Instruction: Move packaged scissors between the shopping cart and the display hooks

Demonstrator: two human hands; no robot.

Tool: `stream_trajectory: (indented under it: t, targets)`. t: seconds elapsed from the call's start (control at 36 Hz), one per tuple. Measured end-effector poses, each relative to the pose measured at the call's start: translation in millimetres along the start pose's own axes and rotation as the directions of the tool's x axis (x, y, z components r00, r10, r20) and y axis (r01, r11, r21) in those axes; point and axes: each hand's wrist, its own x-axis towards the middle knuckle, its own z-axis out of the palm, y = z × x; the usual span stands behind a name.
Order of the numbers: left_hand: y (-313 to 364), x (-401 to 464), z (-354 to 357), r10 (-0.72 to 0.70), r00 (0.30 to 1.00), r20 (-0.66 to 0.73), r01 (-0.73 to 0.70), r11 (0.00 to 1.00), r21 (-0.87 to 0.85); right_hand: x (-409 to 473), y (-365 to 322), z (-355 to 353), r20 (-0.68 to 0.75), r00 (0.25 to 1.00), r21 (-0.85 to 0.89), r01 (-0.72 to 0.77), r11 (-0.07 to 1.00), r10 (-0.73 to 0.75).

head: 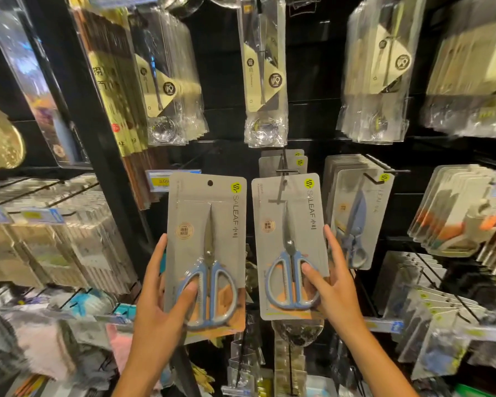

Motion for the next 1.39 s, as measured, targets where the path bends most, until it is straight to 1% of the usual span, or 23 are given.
stream_trajectory:
  t: [0.11,0.28,0.39,0.56,0.75,0.92,1.0,1.08,1.14,1.19,1.31,1.39]
  targets:
    - [5.3,6.8,2.0,0.018,1.000,0.003,-0.018,1.000,-0.015,10.2,13.7,2.4,-0.006,1.000,-0.114,0.010,0.993,-0.011]
    - [4.5,18.9,1.8,0.044,0.999,0.021,-0.044,0.999,-0.014,33.3,21.1,10.1,-0.027,0.999,-0.233,0.039,0.972,-0.046]
    - [3.7,30.3,1.0,0.065,0.997,0.035,-0.064,0.997,-0.047,55.9,27.4,17.1,-0.035,0.998,-0.317,0.043,0.948,-0.056]
    - [1.0,47.1,0.2,0.072,0.995,0.064,-0.067,0.994,-0.087,95.0,55.8,27.5,-0.080,0.997,-0.471,-0.018,0.882,-0.022]
    - [-1.9,58.1,0.5,0.097,0.992,0.078,-0.091,0.993,-0.080,126.1,68.5,38.0,-0.170,0.984,-0.546,-0.133,0.827,0.047]
    - [-4.8,56.4,-0.5,0.113,0.991,0.078,-0.107,0.991,-0.081,127.6,67.4,36.7,-0.165,0.983,-0.572,-0.166,0.803,0.085]
    - [-5.7,53.5,2.0,0.104,0.991,0.084,-0.096,0.991,-0.096,111.8,66.8,32.0,-0.181,0.983,-0.524,-0.127,0.842,0.036]
    - [-6.5,48.9,5.9,0.105,0.991,0.085,-0.096,0.991,-0.097,92.8,55.8,26.0,-0.143,0.989,-0.414,-0.095,0.905,0.038]
    - [-6.9,45.1,9.0,0.110,0.990,0.084,-0.102,0.990,-0.102,80.1,41.9,24.3,-0.078,0.995,-0.315,-0.091,0.945,0.070]
    - [-7.9,40.7,12.4,0.107,0.991,0.081,-0.098,0.989,-0.107,66.0,23.6,27.6,0.016,0.997,-0.241,-0.075,0.968,0.081]
    - [-10.6,29.8,18.8,0.100,0.990,0.097,-0.088,0.989,-0.117,37.4,-11.6,39.3,0.190,0.981,-0.128,-0.013,0.992,0.037]
    - [-12.8,21.2,24.8,0.110,0.990,0.092,-0.099,0.988,-0.118,22.8,-30.7,44.7,0.264,0.964,-0.104,0.024,0.994,0.004]
